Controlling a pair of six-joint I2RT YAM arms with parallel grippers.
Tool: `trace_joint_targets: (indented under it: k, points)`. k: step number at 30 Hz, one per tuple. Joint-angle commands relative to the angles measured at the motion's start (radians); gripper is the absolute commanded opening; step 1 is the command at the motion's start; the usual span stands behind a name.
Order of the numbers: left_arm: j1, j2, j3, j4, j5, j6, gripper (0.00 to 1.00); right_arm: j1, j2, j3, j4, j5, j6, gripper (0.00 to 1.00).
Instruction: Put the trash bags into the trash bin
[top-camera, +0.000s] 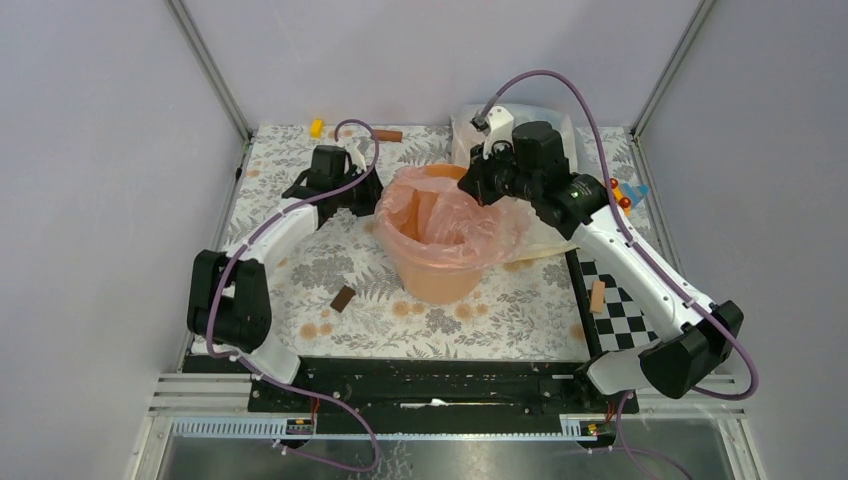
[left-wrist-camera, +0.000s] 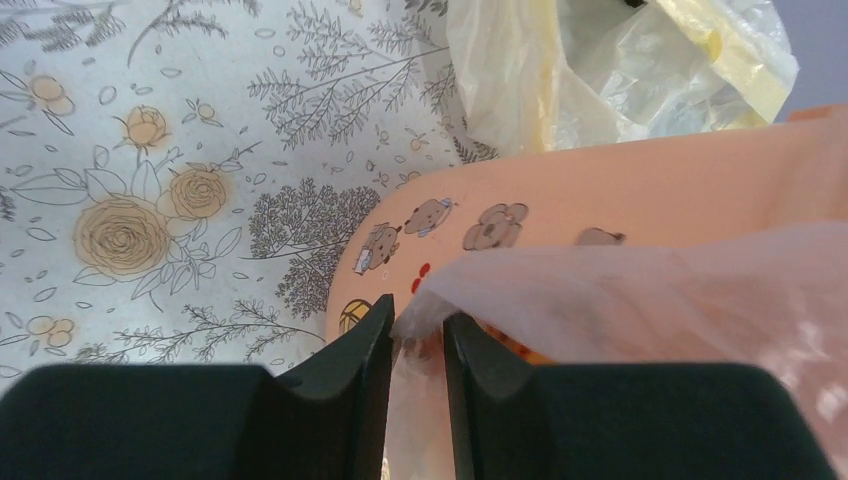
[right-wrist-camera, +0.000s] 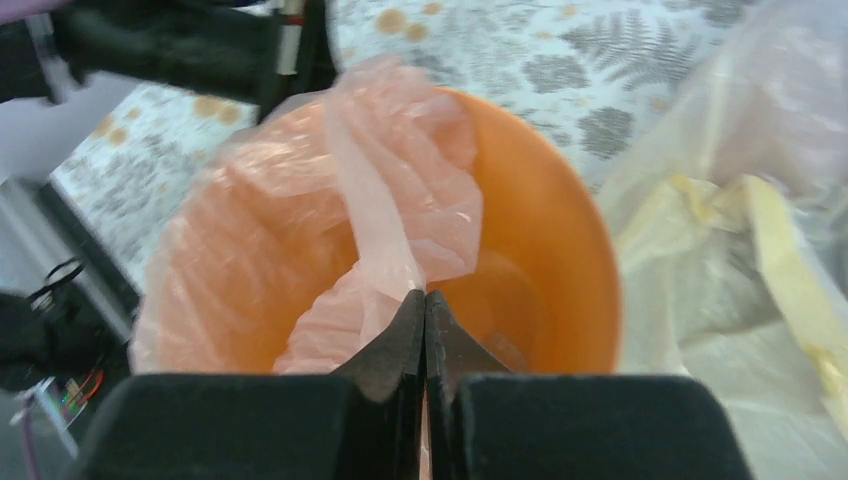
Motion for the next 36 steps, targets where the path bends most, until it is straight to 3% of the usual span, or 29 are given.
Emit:
trace_joint_targets:
  k: [1, 4, 10, 13, 17, 24, 31, 36]
  points:
    - [-0.018, -0.116, 0.022, 0.008, -0.088, 0.047, 0.27, 0.004, -0.013, 0.052, -0.029, 0.289, 0.07, 0.0]
    - [-0.054, -0.136, 0.022, -0.014, -0.12, 0.061, 0.27, -0.011, 0.019, 0.071, -0.081, 0.391, 0.094, 0.0]
    - [-0.096, -0.143, 0.07, -0.15, -0.184, 0.045, 0.26, -0.106, 0.052, 0.048, -0.077, 0.376, 0.165, 0.0]
    - [-0.096, -0.18, -0.004, -0.061, -0.187, -0.023, 0.24, -0.148, 0.064, 0.035, -0.047, 0.363, 0.199, 0.0]
    - [-0.095, -0.223, -0.114, 0.057, -0.23, -0.072, 0.14, -0.159, 0.101, 0.038, -0.035, 0.332, 0.22, 0.0]
    - [-0.096, -0.29, -0.252, 0.217, -0.248, -0.103, 0.09, -0.197, 0.155, -0.007, -0.048, 0.304, 0.265, 0.01]
    - [-0.097, -0.291, -0.375, 0.413, -0.19, -0.158, 0.0, -0.208, 0.192, -0.049, -0.07, 0.214, 0.244, 0.01]
    - [-0.099, -0.257, -0.429, 0.526, -0.135, -0.182, 0.0, -0.208, 0.184, -0.106, -0.031, 0.141, 0.262, 0.03]
